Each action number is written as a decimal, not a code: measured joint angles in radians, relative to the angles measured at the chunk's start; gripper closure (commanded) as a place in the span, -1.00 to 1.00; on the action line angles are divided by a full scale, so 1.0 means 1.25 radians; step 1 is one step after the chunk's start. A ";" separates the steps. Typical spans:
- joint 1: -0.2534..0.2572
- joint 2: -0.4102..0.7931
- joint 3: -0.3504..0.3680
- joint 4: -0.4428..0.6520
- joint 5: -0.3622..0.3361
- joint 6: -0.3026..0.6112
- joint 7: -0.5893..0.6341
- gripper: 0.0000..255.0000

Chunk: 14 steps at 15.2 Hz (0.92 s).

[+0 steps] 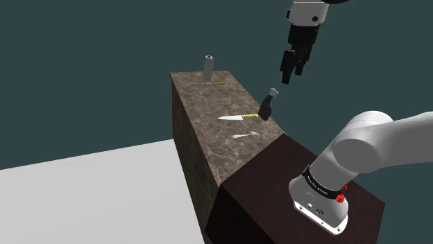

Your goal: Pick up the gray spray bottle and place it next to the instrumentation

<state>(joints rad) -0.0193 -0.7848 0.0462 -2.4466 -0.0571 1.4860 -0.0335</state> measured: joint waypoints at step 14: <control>-0.106 0.007 -0.155 -0.250 -0.121 0.416 -0.065 -1.00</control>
<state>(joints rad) -0.1517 -0.7764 -0.1478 -2.7586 -0.2084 2.0066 -0.1148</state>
